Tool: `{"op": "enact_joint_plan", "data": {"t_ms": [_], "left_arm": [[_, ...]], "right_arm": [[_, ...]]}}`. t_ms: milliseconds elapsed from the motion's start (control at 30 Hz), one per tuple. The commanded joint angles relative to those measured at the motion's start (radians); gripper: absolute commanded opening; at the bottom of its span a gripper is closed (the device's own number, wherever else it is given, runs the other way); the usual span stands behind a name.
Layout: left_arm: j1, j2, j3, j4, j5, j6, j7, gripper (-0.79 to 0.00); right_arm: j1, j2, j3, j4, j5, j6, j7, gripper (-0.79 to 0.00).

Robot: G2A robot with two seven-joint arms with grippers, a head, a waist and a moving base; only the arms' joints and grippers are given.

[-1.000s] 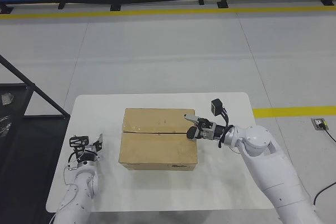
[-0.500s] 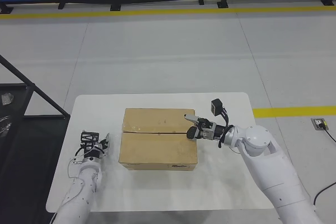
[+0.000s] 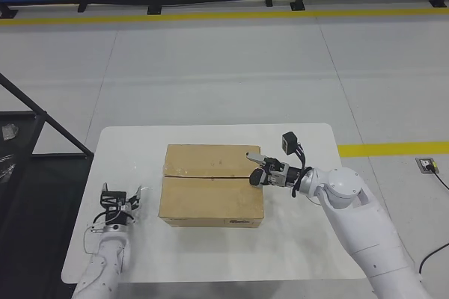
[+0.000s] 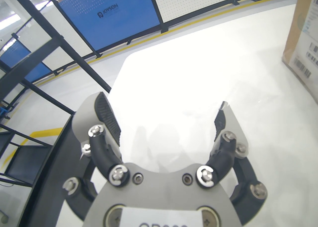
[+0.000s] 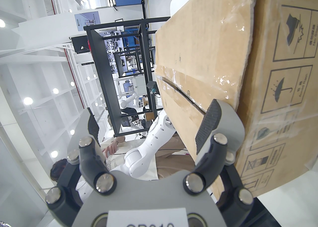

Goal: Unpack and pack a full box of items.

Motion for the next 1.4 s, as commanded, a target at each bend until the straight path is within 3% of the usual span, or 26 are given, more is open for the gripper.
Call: {"op": "enact_joint_plan", "data": {"t_ms": [0,300,433,500,667,800,967,1233,1300,1367], "left_arm": [[0.035,0.016,-0.014,-0.038,0.059,0.010,-0.014,0.000],[0.193,0.063,-0.109,-0.247,0.087,-0.126,-0.048,0.000],[0.232,0.077,-0.125,-0.305,0.162,-0.122,-0.137,0.000],[0.239,0.078,-0.117,-0.319,0.187,-0.123,-0.178,0.000],[0.264,0.076,-0.130,-0.342,0.131,-0.141,-0.161,0.000],[0.263,0.073,-0.144,-0.335,0.113,-0.060,-0.218,0.000],[0.262,0.069,-0.135,-0.307,0.119,-0.038,-0.274,0.000],[0.298,0.062,-0.147,-0.317,0.056,-0.025,-0.210,0.000],[0.325,0.060,-0.165,-0.358,-0.001,-0.042,-0.131,0.000],[0.369,0.062,-0.196,-0.414,-0.079,-0.116,-0.033,0.000]], "right_arm": [[0.000,0.000,0.000,0.000,0.000,0.000,0.000,0.000],[0.000,0.000,0.000,0.000,0.000,0.000,0.000,0.000],[0.000,0.000,0.000,0.000,0.000,0.000,0.000,0.000],[0.000,0.000,0.000,0.000,0.000,0.000,0.000,0.000],[0.000,0.000,0.000,0.000,0.000,0.000,0.000,0.000],[0.000,0.000,0.000,0.000,0.000,0.000,0.000,0.000],[0.000,0.000,0.000,0.000,0.000,0.000,0.000,0.000],[0.000,0.000,0.000,0.000,0.000,0.000,0.000,0.000],[0.000,0.000,0.000,0.000,0.000,0.000,0.000,0.000],[0.000,0.000,0.000,0.000,0.000,0.000,0.000,0.000]]}}
